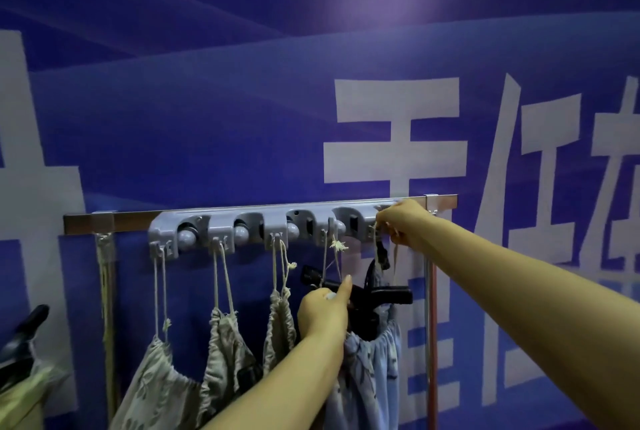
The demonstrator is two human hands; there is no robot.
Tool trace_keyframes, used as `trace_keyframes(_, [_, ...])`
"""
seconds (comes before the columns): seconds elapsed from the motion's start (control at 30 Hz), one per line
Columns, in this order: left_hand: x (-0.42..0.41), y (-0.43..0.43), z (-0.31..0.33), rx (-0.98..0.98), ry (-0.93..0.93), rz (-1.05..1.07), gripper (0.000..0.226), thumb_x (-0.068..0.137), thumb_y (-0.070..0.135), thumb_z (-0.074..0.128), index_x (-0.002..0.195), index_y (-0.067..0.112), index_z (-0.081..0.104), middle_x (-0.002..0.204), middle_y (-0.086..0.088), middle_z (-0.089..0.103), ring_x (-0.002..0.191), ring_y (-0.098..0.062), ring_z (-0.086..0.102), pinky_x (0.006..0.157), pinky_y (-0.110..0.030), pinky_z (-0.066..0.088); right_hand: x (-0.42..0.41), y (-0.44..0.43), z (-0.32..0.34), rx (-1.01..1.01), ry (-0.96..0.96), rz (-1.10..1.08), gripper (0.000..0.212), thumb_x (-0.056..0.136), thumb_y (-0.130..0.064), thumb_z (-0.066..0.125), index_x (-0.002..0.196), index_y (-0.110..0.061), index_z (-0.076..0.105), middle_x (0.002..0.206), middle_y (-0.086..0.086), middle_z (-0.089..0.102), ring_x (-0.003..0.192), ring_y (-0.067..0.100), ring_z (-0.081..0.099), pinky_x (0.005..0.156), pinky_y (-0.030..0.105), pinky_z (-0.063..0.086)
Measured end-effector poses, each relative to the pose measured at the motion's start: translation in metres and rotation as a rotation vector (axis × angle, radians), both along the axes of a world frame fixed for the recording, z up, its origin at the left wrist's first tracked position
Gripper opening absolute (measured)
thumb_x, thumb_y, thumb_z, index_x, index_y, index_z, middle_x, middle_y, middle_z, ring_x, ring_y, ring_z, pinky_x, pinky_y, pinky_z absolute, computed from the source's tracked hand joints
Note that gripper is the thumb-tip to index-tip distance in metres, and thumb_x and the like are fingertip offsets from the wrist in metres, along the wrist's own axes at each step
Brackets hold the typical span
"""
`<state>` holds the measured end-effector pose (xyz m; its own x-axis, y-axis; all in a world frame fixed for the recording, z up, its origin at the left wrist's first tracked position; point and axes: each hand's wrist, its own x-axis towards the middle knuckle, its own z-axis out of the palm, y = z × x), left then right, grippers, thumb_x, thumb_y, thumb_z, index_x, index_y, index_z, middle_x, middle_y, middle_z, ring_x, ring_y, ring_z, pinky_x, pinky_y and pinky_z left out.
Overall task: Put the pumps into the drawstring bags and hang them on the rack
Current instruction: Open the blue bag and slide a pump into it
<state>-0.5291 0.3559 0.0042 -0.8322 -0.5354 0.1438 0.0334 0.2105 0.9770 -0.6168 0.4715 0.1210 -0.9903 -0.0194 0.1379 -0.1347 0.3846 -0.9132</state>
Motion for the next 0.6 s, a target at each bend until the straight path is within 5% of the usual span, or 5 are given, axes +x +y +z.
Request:
trace_keyframes(0.13, [0.001,-0.006,-0.006,0.061,-0.021,-0.024,0.052,0.089,0.042,0.056,0.051,0.013,0.037,0.049,-0.001,0.033,0.048,-0.016,0.032,0.051,-0.026,0.026,0.011,-0.002,-0.004,-0.057,-0.017,0.004,0.006,0.090,-0.006,0.049,0.087,-0.002,0.053,0.070,0.015,0.055,0.057,0.019,0.051,0.054,0.028,0.043])
trace_keyframes(0.2, [0.003,-0.009,-0.006,0.060,-0.073,-0.039,0.053,0.090,0.044,0.054,0.049,0.015,0.034,0.051,-0.001,0.034,0.050,-0.018,0.034,0.054,-0.027,0.028,0.018,-0.005,-0.010,0.112,0.104,0.020,0.016,0.090,-0.009,0.047,0.075,-0.011,0.049,0.063,0.010,0.052,0.055,0.019,0.050,0.060,0.032,0.048])
trace_keyframes(0.3, [0.008,-0.020,-0.004,0.098,-0.154,-0.076,0.046,0.088,0.048,0.053,0.063,0.010,0.056,0.068,-0.008,0.056,0.069,-0.025,0.057,0.070,-0.029,0.049,0.032,-0.008,-0.014,0.497,0.303,-0.014,0.008,0.088,-0.009,0.048,0.084,-0.008,0.055,0.061,0.005,0.049,0.056,0.017,0.048,0.062,0.032,0.046])
trace_keyframes(0.43, [0.042,-0.043,0.003,0.136,-0.235,-0.097,0.046,0.091,0.048,0.046,0.093,0.005,0.063,0.078,-0.009,0.055,0.066,-0.023,0.049,0.054,-0.024,0.039,0.070,-0.018,-0.009,0.762,0.491,-0.122,0.026,0.086,-0.019,0.053,0.106,-0.003,0.056,0.101,0.017,0.058,0.091,0.034,0.059,0.075,0.040,0.050])
trace_keyframes(0.6, [0.130,-0.089,0.033,0.180,-0.185,-0.042,0.044,0.098,0.037,0.039,0.063,0.012,0.047,0.062,-0.003,0.046,0.050,-0.013,0.039,0.045,-0.021,0.028,0.139,-0.057,0.002,0.813,0.666,-0.015,0.031,0.086,-0.022,0.055,0.111,-0.004,0.054,0.115,0.023,0.049,0.105,0.043,0.050,0.083,0.045,0.041])
